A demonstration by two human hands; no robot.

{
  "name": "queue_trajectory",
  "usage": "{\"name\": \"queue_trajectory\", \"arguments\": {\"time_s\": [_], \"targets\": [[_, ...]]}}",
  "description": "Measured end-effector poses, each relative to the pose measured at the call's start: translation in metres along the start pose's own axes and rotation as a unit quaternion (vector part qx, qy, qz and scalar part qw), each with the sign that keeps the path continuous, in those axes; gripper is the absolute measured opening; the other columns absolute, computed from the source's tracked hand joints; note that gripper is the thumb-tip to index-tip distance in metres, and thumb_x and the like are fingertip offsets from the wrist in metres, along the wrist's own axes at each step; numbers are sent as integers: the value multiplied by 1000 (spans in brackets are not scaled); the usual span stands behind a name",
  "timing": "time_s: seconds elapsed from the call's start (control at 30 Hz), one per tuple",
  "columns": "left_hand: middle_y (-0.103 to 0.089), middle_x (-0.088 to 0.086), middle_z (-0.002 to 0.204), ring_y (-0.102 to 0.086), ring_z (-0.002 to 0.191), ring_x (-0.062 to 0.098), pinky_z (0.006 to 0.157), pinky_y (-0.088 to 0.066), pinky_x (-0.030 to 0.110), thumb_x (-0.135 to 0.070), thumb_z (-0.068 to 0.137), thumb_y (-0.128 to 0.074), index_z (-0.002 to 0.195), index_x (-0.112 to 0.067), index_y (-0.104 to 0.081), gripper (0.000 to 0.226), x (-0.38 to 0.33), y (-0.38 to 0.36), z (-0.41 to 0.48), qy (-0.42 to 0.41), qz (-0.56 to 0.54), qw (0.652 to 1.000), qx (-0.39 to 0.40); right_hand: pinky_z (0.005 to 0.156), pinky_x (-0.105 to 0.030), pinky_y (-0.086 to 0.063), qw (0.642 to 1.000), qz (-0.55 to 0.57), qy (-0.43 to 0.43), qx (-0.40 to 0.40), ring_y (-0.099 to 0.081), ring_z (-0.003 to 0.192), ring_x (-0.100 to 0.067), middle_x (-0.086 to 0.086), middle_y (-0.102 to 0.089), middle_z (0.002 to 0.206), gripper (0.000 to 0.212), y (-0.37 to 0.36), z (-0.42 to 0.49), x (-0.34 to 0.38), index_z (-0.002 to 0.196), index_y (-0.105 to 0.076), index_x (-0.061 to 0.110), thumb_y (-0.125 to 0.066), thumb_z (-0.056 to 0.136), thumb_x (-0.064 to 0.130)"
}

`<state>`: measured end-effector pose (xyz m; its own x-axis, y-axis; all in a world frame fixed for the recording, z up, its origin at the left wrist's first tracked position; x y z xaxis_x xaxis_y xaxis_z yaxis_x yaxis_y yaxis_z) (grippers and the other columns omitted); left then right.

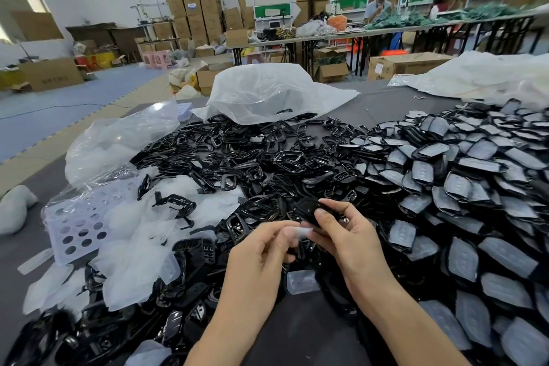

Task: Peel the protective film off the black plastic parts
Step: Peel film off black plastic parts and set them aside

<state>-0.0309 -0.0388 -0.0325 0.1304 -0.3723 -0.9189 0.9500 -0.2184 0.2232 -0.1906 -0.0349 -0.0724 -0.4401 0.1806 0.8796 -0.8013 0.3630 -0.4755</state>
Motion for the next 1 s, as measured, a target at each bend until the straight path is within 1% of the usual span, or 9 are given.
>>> {"name": "queue_trajectory", "arguments": {"time_s": [0.1,0.2,0.3,0.43,0.5,0.6,0.8,0.9,1.0], "targets": [[-61,-15,92,-65,79,8,73,-51,15,-15,100,-55,101,-38,-74,30,1,0,2,-12,49,999,13,68,-23,-59,999,-29,-7,22,-77,81,-21,-12,-78,89,14,-4,-3,0,105,-68,13,-64,96,4],[-64,-11,88,-65,73,8,71,-47,11,-8,99,-57,104,-34,-70,30,2,7,3,-14,66,998,-12,68,-23,-59,995,-75,-11,65,-76,80,-22,-9,-77,86,13,-12,-9,-1,105,-70,15,-67,94,7],[-70,-7,87,-67,68,10,66,-50,13,-10,94,-66,89,-32,-69,22,9,15,4,26,-1,998,-66,68,-21,-58,992,-100,-1,75,-76,79,-20,-9,-77,87,13,-16,-13,1,103,-71,16,-68,94,7],[-65,-16,107,-69,69,17,63,-55,20,-7,89,-71,84,-22,-71,16,13,18,6,40,-55,993,-101,70,-21,-58,988,-111,7,103,-77,81,-23,-9,-78,89,14,-21,-17,5,106,-70,13,-65,95,6],[-70,-10,99,-69,71,16,63,-55,21,-6,91,-69,85,-21,-70,16,15,17,6,49,-77,992,-91,70,-21,-58,985,-119,8,124,-77,82,-21,-7,-78,86,13,-25,-19,5,106,-70,13,-66,94,8],[-73,0,81,-68,71,12,64,-55,22,-10,93,-68,84,-28,-70,20,14,16,5,48,-74,993,-76,72,-22,-58,983,-113,0,144,-77,85,-23,-12,-78,88,16,-29,-20,4,108,-70,12,-69,92,13],[-67,-8,81,-64,67,11,65,-54,21,-10,92,-68,85,-38,-63,29,11,21,5,28,-56,994,-94,76,-24,-60,983,-80,-10,165,-77,89,-26,-12,-78,94,35,-35,-22,3,107,-72,13,-72,80,35],[-65,-8,76,-64,67,11,65,-53,19,-7,91,-68,89,-35,-65,28,11,19,6,39,-82,993,-77,75,-25,-60,984,-100,0,149,-77,85,-24,-13,-78,92,24,-31,-20,1,106,-72,14,-75,83,23],[-72,-3,82,-70,72,13,68,-55,19,-6,93,-66,99,-21,-68,16,14,17,8,56,-106,991,-53,75,-25,-60,985,-105,-2,134,-76,83,-25,-14,-78,90,16,-27,-18,-1,106,-72,14,-71,91,9]]}}
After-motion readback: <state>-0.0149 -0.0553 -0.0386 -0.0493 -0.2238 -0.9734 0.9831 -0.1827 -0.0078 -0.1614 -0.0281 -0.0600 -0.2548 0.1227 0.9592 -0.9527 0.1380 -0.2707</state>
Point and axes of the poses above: each hand's wrist, its own z-axis towards the middle knuckle, its own y-axis out of the back of the hand, x = y × z, the point moved 7 cm from there along z, towards the middle knuckle
